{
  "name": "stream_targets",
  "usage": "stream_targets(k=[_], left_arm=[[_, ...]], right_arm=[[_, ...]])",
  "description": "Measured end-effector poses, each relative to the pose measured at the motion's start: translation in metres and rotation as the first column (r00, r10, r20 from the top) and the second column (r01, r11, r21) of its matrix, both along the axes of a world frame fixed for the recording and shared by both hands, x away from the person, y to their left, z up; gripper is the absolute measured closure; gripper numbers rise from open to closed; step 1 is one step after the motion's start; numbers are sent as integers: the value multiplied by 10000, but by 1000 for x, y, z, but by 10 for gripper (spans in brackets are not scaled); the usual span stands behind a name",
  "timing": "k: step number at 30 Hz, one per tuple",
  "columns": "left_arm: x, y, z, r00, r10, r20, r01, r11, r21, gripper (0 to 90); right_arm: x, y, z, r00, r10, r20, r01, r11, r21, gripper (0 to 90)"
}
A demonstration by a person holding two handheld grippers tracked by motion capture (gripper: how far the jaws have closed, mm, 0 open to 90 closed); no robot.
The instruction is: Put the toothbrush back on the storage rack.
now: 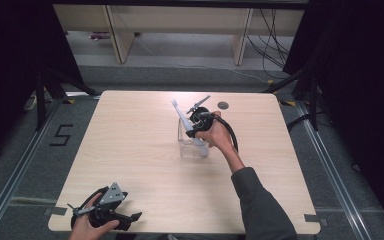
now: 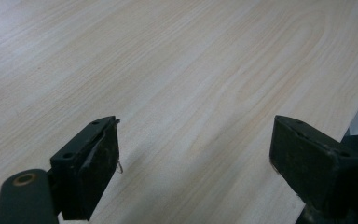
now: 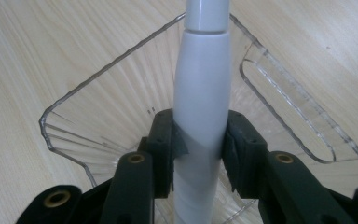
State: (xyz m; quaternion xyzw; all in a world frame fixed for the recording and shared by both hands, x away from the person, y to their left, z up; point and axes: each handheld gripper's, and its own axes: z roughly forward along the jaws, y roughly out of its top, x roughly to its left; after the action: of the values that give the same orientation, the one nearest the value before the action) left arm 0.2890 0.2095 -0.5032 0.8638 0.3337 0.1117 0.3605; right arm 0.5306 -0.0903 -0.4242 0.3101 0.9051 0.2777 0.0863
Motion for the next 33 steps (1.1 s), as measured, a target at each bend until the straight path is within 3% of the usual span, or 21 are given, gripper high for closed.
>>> stream_targets(k=[11,14,17,19,21,24,25,26,27,29,30,31,32,33], left_arm=[[0,0,0,10000,8,9,-8,10000,-51,154],[0,0,0,10000,14,14,-13,10000,-54,154],[0,0,0,10000,28,6,-28,10000,-41,155],[0,0,0,10000,24,17,-24,10000,-39,154],[0,0,0,10000,14,-1,-14,10000,-73,155],[0,0,0,10000,56,15,-56,10000,-32,154],[0,0,0,10000,67,19,-67,10000,-36,154],[0,0,0,10000,55,9,-55,10000,-60,155],[0,0,0,10000,40,16,-40,10000,-17,154],[0,0,0,10000,62,20,-62,10000,-30,155],[0,0,0,10000,60,16,-60,10000,-24,154],[0,0,0,10000,56,16,-56,10000,-23,155],[0,0,-1,10000,37,24,-36,9999,-98,154],[0,0,-1,10000,88,30,-88,10000,-47,155]], right_arm=[[0,-2,1,9996,-218,-199,222,9995,232,616],[-1,-6,5,9999,-8,100,4,9993,361,594],[-4,-13,13,9992,-198,341,170,9966,812,555],[-6,-13,14,9991,-367,231,343,9946,978,552],[-6,-17,18,9989,-75,461,25,9941,1083,532],[-12,-21,23,9979,-474,451,423,9931,1093,504],[-15,-21,27,9973,-736,45,726,9905,1169,498],[-16,-22,28,9970,-774,10,767,9891,1257,492],[-16,-26,30,9979,-432,491,365,9908,1301,479],[-16,-27,31,9978,-326,583,241,9898,1405,477],[-20,-28,34,9970,-730,244,689,9877,1401,471],[-18,-30,31,9958,-233,880,92,9875,1576,465],[-21,-32,35,9972,-564,497,485,9877,1484,462],[-21,-33,36,9970,-369,682,262,9882,1510,460]])
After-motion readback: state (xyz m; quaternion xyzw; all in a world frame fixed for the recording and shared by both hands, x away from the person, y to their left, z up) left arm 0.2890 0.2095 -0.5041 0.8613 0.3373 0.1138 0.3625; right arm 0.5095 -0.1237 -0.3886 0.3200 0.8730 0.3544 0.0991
